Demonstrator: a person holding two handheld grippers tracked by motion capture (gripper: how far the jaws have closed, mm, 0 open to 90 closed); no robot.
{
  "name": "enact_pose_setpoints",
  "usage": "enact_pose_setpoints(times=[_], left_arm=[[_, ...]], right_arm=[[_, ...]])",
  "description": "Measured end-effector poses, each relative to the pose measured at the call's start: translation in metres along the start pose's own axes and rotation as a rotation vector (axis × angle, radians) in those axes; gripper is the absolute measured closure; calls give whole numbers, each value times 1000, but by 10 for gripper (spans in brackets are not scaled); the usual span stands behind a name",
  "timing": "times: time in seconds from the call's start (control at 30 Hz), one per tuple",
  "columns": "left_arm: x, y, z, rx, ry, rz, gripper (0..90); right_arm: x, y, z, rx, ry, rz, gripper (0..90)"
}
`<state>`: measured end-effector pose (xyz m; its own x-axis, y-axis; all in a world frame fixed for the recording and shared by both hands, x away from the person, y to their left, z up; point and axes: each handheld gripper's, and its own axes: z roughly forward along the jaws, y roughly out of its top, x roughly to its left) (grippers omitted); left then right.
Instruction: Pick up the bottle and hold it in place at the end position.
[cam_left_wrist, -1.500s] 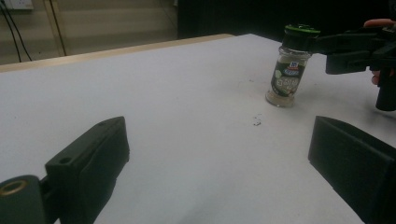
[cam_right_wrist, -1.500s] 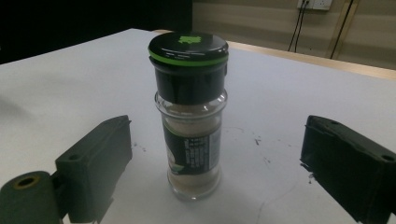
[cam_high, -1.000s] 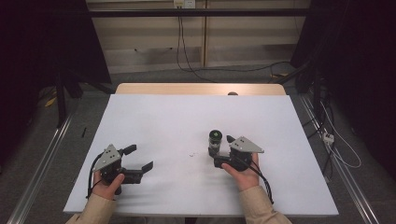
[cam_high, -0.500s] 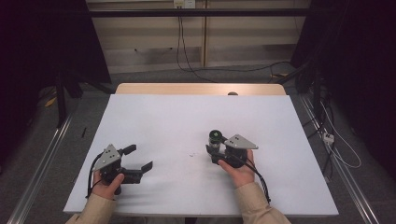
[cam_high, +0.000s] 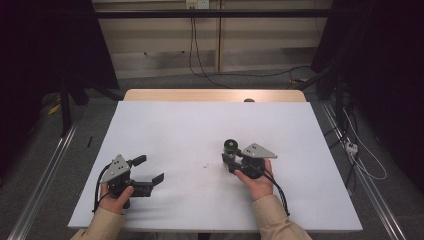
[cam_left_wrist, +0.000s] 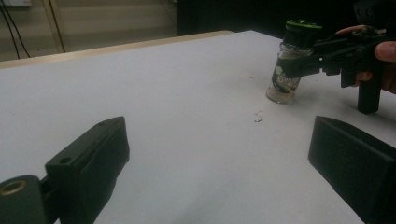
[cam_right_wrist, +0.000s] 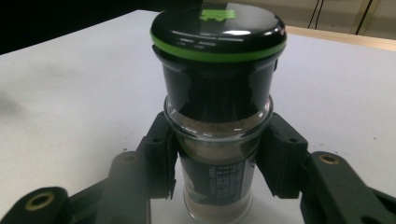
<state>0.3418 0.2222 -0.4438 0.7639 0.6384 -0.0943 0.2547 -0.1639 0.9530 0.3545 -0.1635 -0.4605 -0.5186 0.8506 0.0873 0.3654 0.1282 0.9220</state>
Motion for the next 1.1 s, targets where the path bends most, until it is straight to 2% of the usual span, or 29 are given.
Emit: enact_pose_setpoints(times=[0.17, 0.63, 1.1], left_arm=[[0, 0, 0, 4, -2, 0, 51], [1, 0, 0, 0, -1, 3, 51], [1, 0, 0, -1, -3, 0, 51]], right_arm=[[0, 1, 0, 5, -3, -37, 535], [4, 9, 5, -14, -3, -69, 538], [3, 14, 13, -19, -13, -60, 538]])
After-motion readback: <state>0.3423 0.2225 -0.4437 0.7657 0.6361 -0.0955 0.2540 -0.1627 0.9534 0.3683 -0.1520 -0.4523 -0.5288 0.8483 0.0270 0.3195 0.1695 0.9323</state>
